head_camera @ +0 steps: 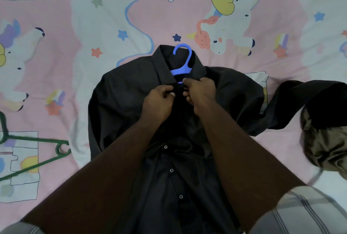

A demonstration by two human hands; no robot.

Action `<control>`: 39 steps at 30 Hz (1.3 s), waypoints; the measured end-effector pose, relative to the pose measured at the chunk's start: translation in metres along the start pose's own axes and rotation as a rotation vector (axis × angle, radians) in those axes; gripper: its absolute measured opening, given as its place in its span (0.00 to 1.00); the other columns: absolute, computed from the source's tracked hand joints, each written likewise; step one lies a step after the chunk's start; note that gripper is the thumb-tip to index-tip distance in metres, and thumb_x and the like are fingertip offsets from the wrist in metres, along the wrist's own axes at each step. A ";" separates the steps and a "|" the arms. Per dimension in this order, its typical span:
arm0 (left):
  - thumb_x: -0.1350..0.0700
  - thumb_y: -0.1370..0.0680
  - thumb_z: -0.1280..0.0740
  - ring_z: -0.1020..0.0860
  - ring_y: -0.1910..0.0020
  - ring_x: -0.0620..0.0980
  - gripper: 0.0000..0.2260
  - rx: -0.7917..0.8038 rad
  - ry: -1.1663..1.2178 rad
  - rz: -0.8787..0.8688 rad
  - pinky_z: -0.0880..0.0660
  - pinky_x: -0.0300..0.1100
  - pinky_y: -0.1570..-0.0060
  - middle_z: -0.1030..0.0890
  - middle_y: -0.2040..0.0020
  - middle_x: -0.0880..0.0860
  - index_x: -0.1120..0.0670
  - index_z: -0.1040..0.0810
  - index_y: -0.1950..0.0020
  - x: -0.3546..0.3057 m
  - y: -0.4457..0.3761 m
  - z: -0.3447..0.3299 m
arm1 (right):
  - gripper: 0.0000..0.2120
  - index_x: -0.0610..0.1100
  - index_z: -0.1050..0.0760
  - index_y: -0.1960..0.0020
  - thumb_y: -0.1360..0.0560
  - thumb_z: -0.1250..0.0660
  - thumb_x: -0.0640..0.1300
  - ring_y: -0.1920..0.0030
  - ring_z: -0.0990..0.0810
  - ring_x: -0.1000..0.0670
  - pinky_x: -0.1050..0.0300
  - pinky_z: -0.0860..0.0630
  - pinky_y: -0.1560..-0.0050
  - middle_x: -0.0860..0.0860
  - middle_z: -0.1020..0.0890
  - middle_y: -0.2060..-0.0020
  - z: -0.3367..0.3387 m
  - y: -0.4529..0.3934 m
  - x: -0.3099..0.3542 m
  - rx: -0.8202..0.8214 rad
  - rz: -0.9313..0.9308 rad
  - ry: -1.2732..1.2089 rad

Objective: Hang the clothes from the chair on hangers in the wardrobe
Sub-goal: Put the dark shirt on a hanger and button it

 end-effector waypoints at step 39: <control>0.61 0.22 0.30 0.25 0.76 0.38 0.04 0.131 0.309 0.180 0.32 0.30 0.77 0.20 0.73 0.47 0.58 0.16 0.54 -0.022 -0.005 0.012 | 0.06 0.45 0.18 0.58 0.23 0.31 0.39 0.61 0.16 0.49 0.47 0.16 0.53 0.48 0.15 0.64 -0.007 0.025 -0.004 0.136 0.256 0.084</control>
Point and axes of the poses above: each hand's wrist, its own y-axis away from the middle knuckle, its own z-axis out of the back of the hand, x = y × z, the point moved 8 cm from there along -y, towards the middle knuckle
